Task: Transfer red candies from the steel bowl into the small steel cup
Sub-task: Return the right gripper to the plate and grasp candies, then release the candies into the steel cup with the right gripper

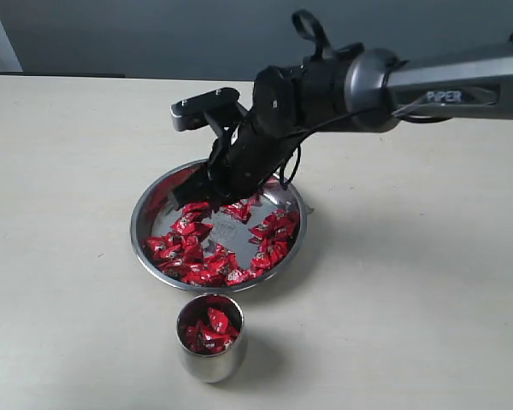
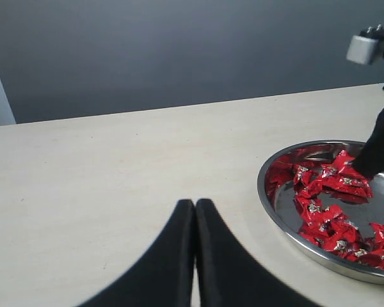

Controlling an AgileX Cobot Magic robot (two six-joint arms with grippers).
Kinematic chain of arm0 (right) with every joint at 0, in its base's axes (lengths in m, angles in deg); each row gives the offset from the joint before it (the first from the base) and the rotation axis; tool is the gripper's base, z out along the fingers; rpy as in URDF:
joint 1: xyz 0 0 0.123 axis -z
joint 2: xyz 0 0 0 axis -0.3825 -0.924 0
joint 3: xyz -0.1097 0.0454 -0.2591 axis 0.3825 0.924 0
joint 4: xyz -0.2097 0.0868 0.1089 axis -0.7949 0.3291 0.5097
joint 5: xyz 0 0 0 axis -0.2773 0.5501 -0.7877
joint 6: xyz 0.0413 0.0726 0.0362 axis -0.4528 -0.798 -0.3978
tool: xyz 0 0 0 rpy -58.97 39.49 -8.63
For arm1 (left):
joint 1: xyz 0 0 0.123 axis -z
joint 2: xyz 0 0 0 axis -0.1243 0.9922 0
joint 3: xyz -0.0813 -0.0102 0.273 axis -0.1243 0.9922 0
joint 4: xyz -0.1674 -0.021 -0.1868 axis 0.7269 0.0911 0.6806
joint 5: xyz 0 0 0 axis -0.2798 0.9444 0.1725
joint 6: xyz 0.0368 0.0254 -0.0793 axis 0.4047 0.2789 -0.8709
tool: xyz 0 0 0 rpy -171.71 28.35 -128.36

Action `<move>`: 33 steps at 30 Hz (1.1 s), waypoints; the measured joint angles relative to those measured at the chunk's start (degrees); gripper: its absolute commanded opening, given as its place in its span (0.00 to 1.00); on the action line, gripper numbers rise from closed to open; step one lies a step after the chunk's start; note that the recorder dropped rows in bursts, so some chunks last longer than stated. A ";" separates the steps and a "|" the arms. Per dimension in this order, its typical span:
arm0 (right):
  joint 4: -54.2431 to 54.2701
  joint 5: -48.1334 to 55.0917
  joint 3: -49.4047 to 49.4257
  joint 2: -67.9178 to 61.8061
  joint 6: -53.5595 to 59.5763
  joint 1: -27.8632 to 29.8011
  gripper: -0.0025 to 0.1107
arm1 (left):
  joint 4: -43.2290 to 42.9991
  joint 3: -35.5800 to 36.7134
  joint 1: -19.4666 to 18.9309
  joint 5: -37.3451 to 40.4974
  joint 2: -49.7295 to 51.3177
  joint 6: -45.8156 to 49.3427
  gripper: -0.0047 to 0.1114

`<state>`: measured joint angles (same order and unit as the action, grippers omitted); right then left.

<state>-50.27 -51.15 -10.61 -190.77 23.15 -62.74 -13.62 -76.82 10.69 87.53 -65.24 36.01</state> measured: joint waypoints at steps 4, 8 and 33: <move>0.00 8.76 0.00 5.56 0.00 0.00 0.03 | 0.00 0.00 0.00 0.00 0.00 0.00 0.04; 1.20 12.40 2.55 11.58 1.07 -0.12 0.03 | 0.00 0.00 0.00 0.00 0.00 0.00 0.04; 8.49 16.75 16.64 21.99 11.37 -10.18 0.03 | 0.00 0.00 0.00 0.00 0.00 0.00 0.04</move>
<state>-41.78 -34.40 6.02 -168.78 34.51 -72.93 -13.62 -76.82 10.69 87.53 -65.24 36.01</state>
